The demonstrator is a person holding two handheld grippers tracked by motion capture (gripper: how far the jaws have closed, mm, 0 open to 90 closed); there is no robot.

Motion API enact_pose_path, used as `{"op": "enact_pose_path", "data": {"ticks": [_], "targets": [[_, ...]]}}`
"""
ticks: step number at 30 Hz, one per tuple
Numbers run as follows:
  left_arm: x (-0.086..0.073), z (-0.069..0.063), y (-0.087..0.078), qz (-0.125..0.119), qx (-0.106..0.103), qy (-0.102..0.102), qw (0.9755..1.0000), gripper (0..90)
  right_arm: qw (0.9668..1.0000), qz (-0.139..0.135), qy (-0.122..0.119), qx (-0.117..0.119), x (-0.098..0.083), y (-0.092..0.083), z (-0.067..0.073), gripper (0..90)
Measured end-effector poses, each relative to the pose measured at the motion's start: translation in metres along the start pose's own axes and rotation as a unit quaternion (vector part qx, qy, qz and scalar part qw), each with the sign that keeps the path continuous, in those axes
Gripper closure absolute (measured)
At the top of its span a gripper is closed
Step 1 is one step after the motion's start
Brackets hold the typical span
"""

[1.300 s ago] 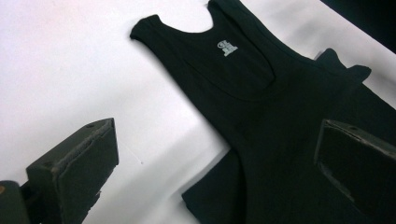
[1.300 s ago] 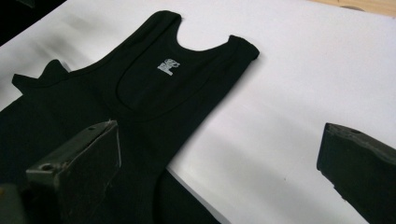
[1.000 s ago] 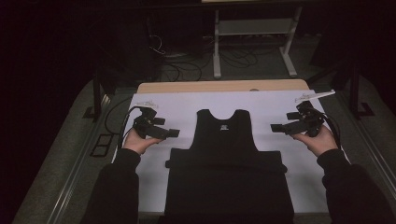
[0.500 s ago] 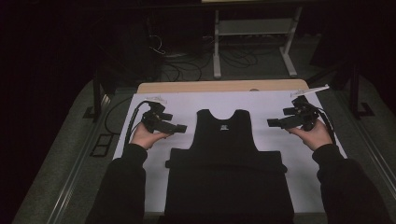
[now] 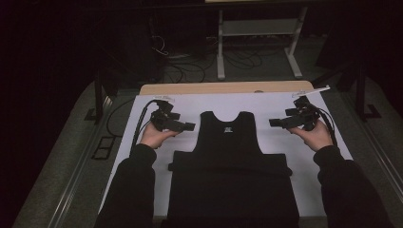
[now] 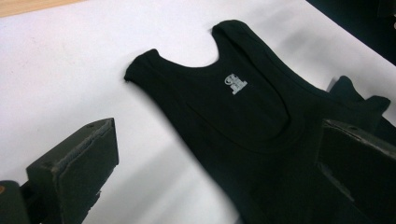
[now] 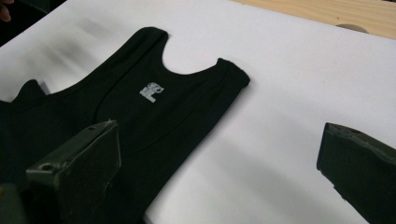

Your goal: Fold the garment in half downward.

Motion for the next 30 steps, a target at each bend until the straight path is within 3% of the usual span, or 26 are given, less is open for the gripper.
{"op": "enact_pose_path", "data": {"ticks": [21, 30], "targets": [[0.003, 0.016, 0.028, 0.0, -0.003, -0.015, 0.9999, 0.0, 0.9993, 0.007, 0.036, 0.0, 0.004, 0.034, -0.018, 0.0], [0.001, 0.019, 0.047, 0.013, -0.007, -0.019, 0.9997, 0.0, 0.9993, 0.019, 0.033, -0.001, 0.004, 0.048, -0.018, 0.0]]}}
Point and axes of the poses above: each handheld gripper's, and its own axes: y roughly forward along the jaws, x roughly out of its top, z roughly to its left, the point moved 3 cm from there along y, roughly forward along the jaws, and after that the axes turned 11 degrees about z, right-handed, at the moved point
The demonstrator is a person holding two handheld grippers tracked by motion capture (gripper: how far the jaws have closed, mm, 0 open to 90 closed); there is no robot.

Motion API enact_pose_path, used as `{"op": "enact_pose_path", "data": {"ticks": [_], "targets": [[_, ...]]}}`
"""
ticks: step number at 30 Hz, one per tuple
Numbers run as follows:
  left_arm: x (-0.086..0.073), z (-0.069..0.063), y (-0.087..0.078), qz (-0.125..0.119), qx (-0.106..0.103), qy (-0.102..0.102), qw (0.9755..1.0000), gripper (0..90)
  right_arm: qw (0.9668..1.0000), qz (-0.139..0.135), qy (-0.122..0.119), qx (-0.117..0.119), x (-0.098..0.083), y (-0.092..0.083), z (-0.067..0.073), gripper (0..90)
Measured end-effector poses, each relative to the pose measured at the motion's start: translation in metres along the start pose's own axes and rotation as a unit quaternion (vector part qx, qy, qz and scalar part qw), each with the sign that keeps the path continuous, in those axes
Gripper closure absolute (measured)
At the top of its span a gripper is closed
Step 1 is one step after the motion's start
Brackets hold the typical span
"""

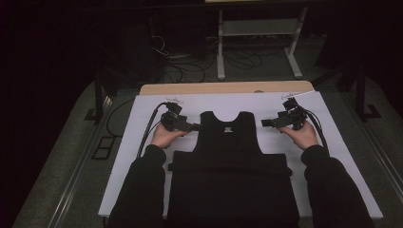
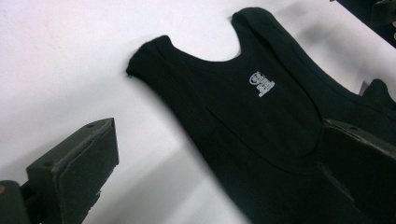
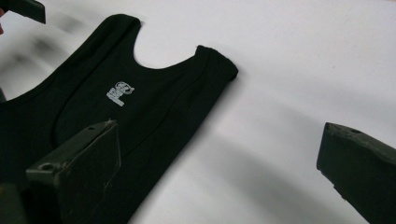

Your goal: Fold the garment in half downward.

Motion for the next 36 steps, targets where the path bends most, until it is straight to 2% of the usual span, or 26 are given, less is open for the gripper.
{"op": "enact_pose_path", "data": {"ticks": [7, 15, 21, 26, 36], "targets": [[-0.002, -0.003, 0.009, 0.007, -0.008, 0.0, 0.9999, 0.0, 0.9997, 0.02, -0.01, 0.004, -0.002, 0.012, 0.005, 0.0], [-0.001, -0.009, 0.016, 0.007, -0.013, 0.003, 0.9999, 0.0, 0.9996, 0.02, -0.012, 0.015, -0.001, 0.019, 0.012, 0.0], [-0.003, -0.011, 0.022, 0.021, -0.014, 0.007, 0.9997, 0.0, 0.9991, 0.033, -0.02, 0.019, -0.003, 0.028, 0.018, 0.0], [-0.003, -0.015, 0.03, 0.024, -0.017, 0.01, 0.9995, 0.0, 0.9988, 0.034, -0.023, 0.026, -0.003, 0.035, 0.023, 0.0], [-0.002, -0.018, 0.04, 0.023, -0.015, 0.007, 0.9996, 0.0, 0.9985, 0.035, -0.022, 0.034, -0.003, 0.05, 0.029, 2.6]]}}
Point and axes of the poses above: each handheld gripper's, and its own axes: y roughly forward along the jaws, x roughly out of its top, z roughly to its left, the point moved 3 cm from there along y, roughly forward along the jaws, and after that the axes turned 11 degrees about z, right-handed, at the moved point
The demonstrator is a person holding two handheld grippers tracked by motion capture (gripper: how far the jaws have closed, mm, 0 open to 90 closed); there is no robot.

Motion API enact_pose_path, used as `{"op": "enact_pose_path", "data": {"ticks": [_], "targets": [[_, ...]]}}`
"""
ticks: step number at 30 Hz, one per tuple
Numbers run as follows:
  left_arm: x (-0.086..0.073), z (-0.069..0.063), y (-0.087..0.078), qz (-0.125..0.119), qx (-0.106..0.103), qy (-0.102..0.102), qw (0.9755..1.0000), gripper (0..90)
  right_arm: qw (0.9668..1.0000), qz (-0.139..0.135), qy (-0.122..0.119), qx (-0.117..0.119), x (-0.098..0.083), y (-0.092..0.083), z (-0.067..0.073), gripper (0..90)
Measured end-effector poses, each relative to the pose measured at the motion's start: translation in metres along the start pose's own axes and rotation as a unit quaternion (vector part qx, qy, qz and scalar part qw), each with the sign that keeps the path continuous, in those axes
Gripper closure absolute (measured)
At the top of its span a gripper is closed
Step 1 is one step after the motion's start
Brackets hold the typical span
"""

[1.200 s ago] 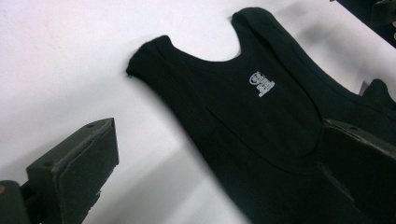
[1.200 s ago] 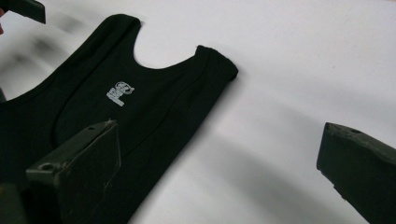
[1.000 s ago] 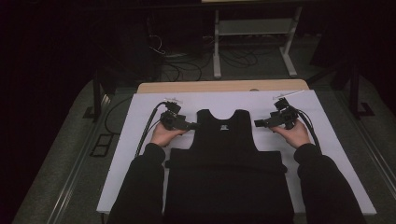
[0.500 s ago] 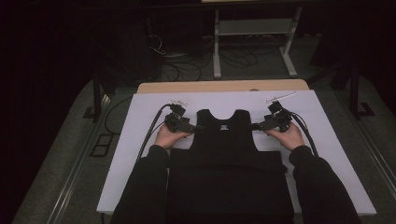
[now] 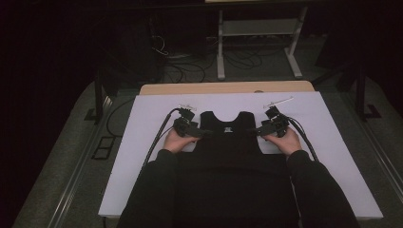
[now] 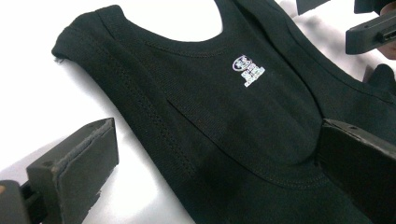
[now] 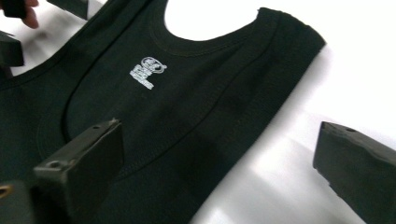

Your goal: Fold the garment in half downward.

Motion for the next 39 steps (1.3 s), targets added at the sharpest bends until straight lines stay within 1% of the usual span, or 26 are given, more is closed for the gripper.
{"op": "enact_pose_path", "data": {"ticks": [3, 6, 9, 13, 16, 17, 18, 21, 23, 25, 26, 27, 28, 29, 30, 31, 33, 34, 35, 37, 38, 39], "targets": [[0.001, 0.0, 0.002, -0.002, 0.004, -0.006, 1.0, 0.0, 1.0, -0.005, -0.002, 0.001, 0.001, 0.002, 0.002, 5.4], [0.002, 0.0, 0.004, -0.001, 0.008, -0.007, 0.9999, 0.0, 1.0, -0.009, -0.001, 0.0, 0.002, 0.003, 0.002, 7.9], [0.002, 0.0, 0.005, 0.001, 0.008, -0.006, 0.9999, 0.0, 0.9999, -0.011, 0.003, 0.0, 0.003, 0.004, 0.001, 13.0], [0.003, -0.001, 0.007, 0.0, 0.009, -0.009, 0.9999, 0.0, 0.9999, -0.009, 0.006, -0.002, 0.002, 0.006, 0.0, 13.9], [0.004, 0.0, 0.006, 0.0, 0.013, -0.007, 0.9999, 0.9, 0.9999, -0.008, 0.006, -0.004, 0.002, 0.007, 0.001, 17.5], [0.004, 0.0, 0.006, 0.0, 0.013, -0.007, 0.9999, 2.7, 0.9999, -0.008, 0.006, -0.004, 0.002, 0.007, 0.001, 17.5], [0.004, -0.001, 0.006, -0.005, 0.01, -0.012, 0.9999, 4.0, 0.9999, -0.011, 0.007, -0.004, 0.002, 0.007, 0.001, 20.9], [0.004, -0.001, 0.007, -0.008, 0.011, -0.013, 0.9998, 7.2, 0.9999, -0.013, 0.006, -0.004, 0.003, 0.009, 0.002, 24.4], [0.004, -0.002, 0.007, -0.01, 0.009, -0.017, 0.9998, 12.6, 0.9999, -0.013, 0.006, -0.004, 0.002, 0.01, 0.003, 29.5], [0.005, -0.003, 0.008, -0.011, 0.007, -0.016, 0.9998, 14.1, 0.9999, -0.013, 0.005, -0.001, 0.002, 0.012, 0.004, 32.5], [0.004, -0.004, 0.008, -0.01, 0.004, -0.015, 0.9998, 14.2, 0.9999, -0.012, 0.002, -0.001, 0.002, 0.012, 0.005, 34.2], [0.005, -0.005, 0.009, -0.011, -0.004, -0.013, 0.9998, 15.3, 0.9999, -0.012, 0.001, 0.0, 0.003, 0.012, 0.006, 38.0], [0.005, -0.005, 0.009, -0.011, -0.004, -0.013, 0.9998, 16.5, 0.9999, -0.012, 0.001, 0.0, 0.003, 0.012, 0.006, 38.0], [0.005, -0.005, 0.009, -0.011, -0.004, -0.013, 0.9998, 16.5, 0.9999, -0.01, 0.003, 0.007, 0.003, 0.013, 0.007, 38.0], [0.005, -0.007, 0.011, -0.01, 0.001, -0.006, 0.9999, 18.8, 0.9999, -0.009, -0.001, 0.007, 0.003, 0.013, 0.007, 42.2], [0.005, -0.008, 0.011, -0.013, 0.004, -0.007, 0.9999, 20.5, 0.9999, -0.008, -0.001, 0.006, 0.003, 0.013, 0.008, 43.2], [0.005, -0.009, 0.012, -0.013, 0.014, -0.002, 0.9998, 25.1, 0.9999, -0.007, 0.001, 0.009, 0.003, 0.013, 0.008, 48.4], [0.005, -0.009, 0.012, -0.013, 0.017, 0.001, 0.9998, 28.0, 0.9999, -0.006, 0.001, 0.011, 0.002, 0.014, 0.008, 49.5], [0.004, -0.01, 0.012, -0.015, 0.021, 0.002, 0.9997, 32.9, 0.9999, -0.005, 0.001, 0.013, 0.002, 0.014, 0.009, 51.6], [0.004, -0.011, 0.014, -0.017, 0.018, 0.005, 0.9997, 40.0, 0.9997, -0.002, 0.0, 0.023, 0.002, 0.015, 0.01, 56.1], [0.003, -0.011, 0.014, -0.018, 0.017, 0.007, 0.9997, 41.3, 0.9997, -0.002, 0.0, 0.024, 0.002, 0.015, 0.011, 57.6], [0.003, -0.011, 0.015, -0.019, 0.012, 0.005, 0.9997, 46.1, 0.9997, -0.002, 0.0, 0.026, 0.002, 0.016, 0.011, 61.0]]}}
Point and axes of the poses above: each handheld gripper's, and its own axes: y roughly forward along the jaws, x roughly out of its top, z roughly to its left, the point moved 3 cm from there along y, roughly forward along the jaws, and after that the axes turned 11 degrees about z, right-handed, at the moved point
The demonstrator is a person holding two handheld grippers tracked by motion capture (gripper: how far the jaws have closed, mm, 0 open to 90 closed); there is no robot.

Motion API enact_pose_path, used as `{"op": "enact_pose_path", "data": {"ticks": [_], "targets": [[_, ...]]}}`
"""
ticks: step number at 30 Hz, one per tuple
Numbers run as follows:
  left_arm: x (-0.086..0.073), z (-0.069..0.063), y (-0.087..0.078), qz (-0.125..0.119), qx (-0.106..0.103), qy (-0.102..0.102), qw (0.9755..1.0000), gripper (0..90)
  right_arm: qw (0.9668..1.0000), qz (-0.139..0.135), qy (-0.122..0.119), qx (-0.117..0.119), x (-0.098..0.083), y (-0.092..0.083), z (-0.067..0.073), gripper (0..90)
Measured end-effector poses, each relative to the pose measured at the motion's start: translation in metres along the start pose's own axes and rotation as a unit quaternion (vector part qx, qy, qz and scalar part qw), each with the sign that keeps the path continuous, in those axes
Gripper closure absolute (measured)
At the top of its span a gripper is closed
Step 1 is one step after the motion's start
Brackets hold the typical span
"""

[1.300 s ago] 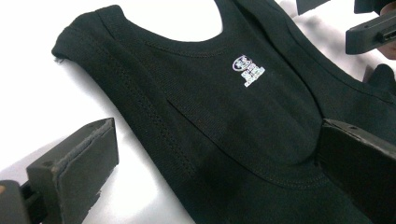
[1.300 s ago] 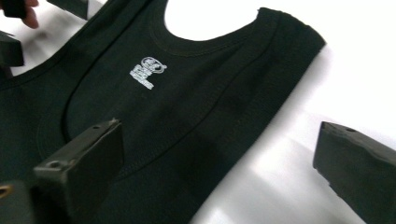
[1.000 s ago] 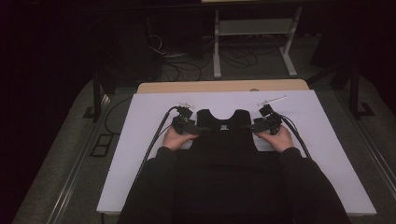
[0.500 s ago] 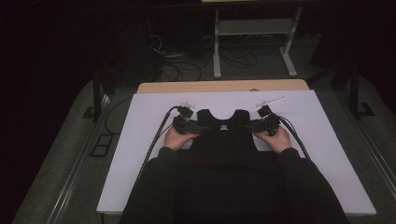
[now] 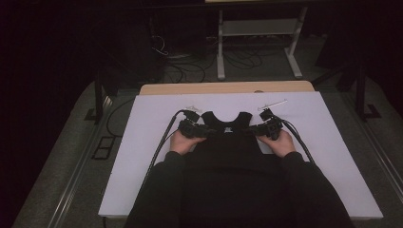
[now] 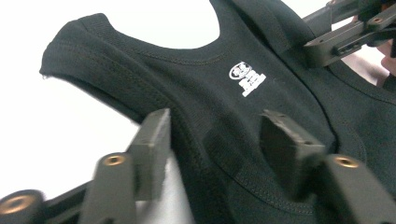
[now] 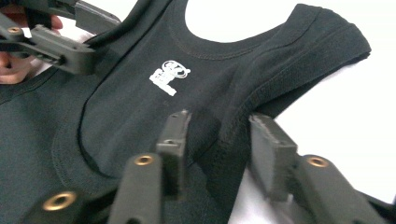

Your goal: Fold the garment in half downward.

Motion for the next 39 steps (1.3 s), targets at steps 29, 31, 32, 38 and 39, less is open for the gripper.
{"op": "enact_pose_path", "data": {"ticks": [29, 31, 32, 38, 39], "targets": [[0.005, -0.007, -0.02, -0.008, 0.026, 0.005, 0.9996, 84.1, 0.9994, -0.01, 0.009, 0.033, 0.005, -0.024, 0.007, 84.6], [0.006, -0.007, -0.023, -0.011, 0.025, 0.004, 0.9996, 84.1, 0.9994, -0.011, 0.006, 0.031, 0.008, -0.028, 0.008, 84.5], [0.006, -0.007, -0.024, -0.015, 0.024, 0.001, 0.9996, 84.0, 0.9994, -0.011, 0.006, 0.031, 0.009, -0.03, 0.008, 84.5], [0.008, -0.008, -0.034, -0.02, 0.023, 0.005, 0.9995, 84.0, 0.9994, -0.018, -0.002, 0.03, 0.015, -0.04, 0.013, 84.5], [0.009, -0.009, -0.035, -0.024, 0.022, 0.001, 0.9995, 84.0, 0.9993, -0.019, -0.003, 0.031, 0.015, -0.041, 0.014, 84.5]]}}
Point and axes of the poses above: each handheld gripper's, and its own axes: y roughly forward along the jaws, x roughly out of its top, z roughly to its left, the point moved 3 cm from there along y, roughly forward along the jaws, and after that the axes turned 11 degrees about z, right-handed, at the moved point
